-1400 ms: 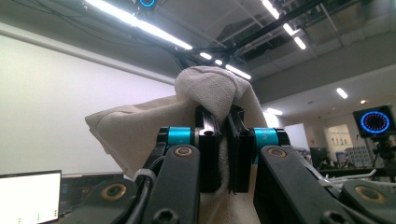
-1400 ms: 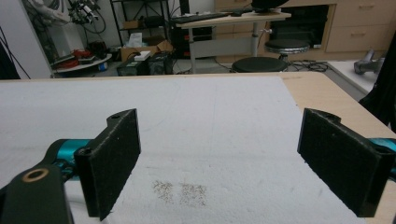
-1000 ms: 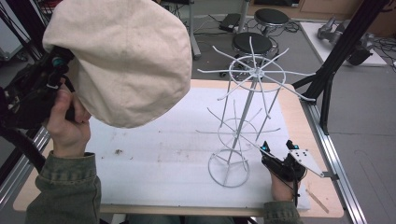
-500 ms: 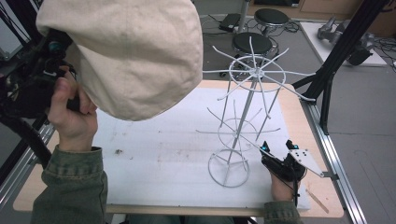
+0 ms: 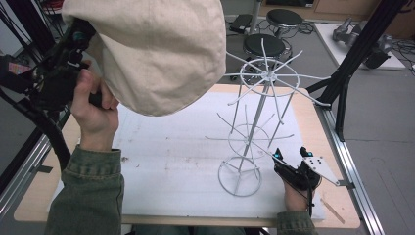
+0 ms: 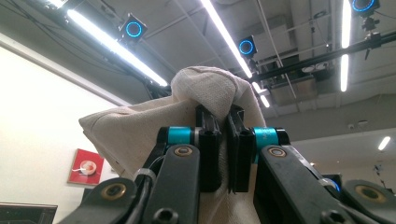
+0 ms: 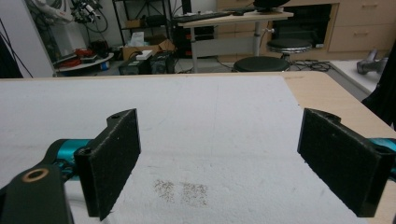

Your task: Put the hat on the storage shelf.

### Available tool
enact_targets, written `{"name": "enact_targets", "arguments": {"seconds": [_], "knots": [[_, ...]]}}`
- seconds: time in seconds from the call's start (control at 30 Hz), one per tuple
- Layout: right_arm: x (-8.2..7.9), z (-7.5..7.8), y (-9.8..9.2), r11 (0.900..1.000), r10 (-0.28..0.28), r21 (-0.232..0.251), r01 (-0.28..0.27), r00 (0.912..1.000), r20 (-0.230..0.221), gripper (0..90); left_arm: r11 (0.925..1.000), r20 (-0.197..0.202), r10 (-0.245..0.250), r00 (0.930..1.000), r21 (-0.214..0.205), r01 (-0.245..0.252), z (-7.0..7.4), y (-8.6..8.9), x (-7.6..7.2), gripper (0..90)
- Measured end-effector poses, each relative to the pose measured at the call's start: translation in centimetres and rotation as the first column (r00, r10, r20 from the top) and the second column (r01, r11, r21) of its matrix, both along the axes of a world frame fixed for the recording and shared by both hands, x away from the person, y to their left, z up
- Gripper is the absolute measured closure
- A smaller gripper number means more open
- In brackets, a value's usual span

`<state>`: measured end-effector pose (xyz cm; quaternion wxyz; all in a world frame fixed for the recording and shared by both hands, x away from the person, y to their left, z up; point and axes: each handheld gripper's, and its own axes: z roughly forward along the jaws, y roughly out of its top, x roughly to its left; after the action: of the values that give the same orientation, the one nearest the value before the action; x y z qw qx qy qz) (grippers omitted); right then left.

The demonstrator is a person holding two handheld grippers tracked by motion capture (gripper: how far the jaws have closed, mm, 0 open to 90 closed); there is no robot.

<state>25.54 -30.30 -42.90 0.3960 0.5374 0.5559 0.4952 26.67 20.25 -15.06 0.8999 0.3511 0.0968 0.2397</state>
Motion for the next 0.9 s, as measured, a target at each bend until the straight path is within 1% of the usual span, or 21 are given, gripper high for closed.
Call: {"name": "enact_targets", "arguments": {"seconds": [0.13, 0.17, 0.3, 0.37, 0.4, 0.5, 0.63, 0.73, 0.83, 0.87, 0.9], "knots": [[0.0, 0.0, 0.0, 1.0, 0.001, -0.005, -0.001, 1.0, 0.004, 12.4, 1.0, 0.0, -0.006, 1.0, 0.0, 0.006, 0.0, -0.2, 0.0, 84.9], [0.0, 0.0, 0.0, 1.0, 0.0, 0.001, 0.0, 1.0, 0.0, 12.4, 1.0, 0.001, -0.006, 1.0, 0.005, 0.006, 0.0, -0.2, -0.1, 84.9], [0.0, 0.0, 0.0, 1.0, 0.001, -0.005, -0.001, 1.0, 0.004, 12.4, 0.9997, 0.005, -0.013, 0.9999, 0.023, 0.013, -0.3, -0.7, -0.2, 84.9], [0.0, 0.0, 0.0, 1.0, 0.0, 0.003, 0.0, 1.0, 0.0, 12.4, 0.9993, 0.001, -0.007, 1.0, 0.036, 0.007, -0.6, -0.9, -0.2, 84.7], [0.0, 0.0, 0.0, 1.0, 0.0, -0.003, 0.0, 1.0, 0.003, 12.4, 0.999, -0.005, -0.005, 1.0, 0.044, 0.005, -0.8, -1.1, -0.2, 84.7], [0.0, 0.0, 0.0, 1.0, 0.001, 0.001, -0.001, 1.0, 0.0, 12.4, 0.9971, -0.016, 0.006, 0.9999, 0.076, -0.005, -1.6, -1.5, 0.1, 84.7], [0.0, 0.0, 0.0, 1.0, 0.002, -0.002, -0.002, 1.0, 0.002, 12.4, 0.9938, -0.025, -0.001, 0.9997, 0.111, 0.004, -2.9, -1.8, 0.4, 84.8], [0.0, 0.0, -0.1, 1.0, 0.001, -0.002, -0.001, 1.0, 0.002, 12.4, 0.9884, -0.031, 0.008, 0.9995, 0.152, -0.003, -4.0, -1.9, 0.5, 84.7], [0.0, 0.0, -0.1, 1.0, 0.002, -0.004, -0.002, 1.0, 0.003, 12.4, 0.9859, -0.054, 0.002, 0.9986, 0.167, 0.007, -5.2, -1.7, 0.8, 84.8], [0.0, 0.0, 0.0, 1.0, 0.002, 0.002, -0.002, 1.0, -0.001, 12.4, 0.9849, -0.063, 0.004, 0.998, 0.173, 0.007, -5.6, -1.7, 0.9, 84.7], [0.0, 0.0, 0.0, 1.0, 0.003, -0.003, -0.003, 1.0, 0.003, 12.4, 0.9837, -0.071, 0.009, 0.9974, 0.18, 0.004, -6.0, -1.6, 1.0, 84.8]]}}
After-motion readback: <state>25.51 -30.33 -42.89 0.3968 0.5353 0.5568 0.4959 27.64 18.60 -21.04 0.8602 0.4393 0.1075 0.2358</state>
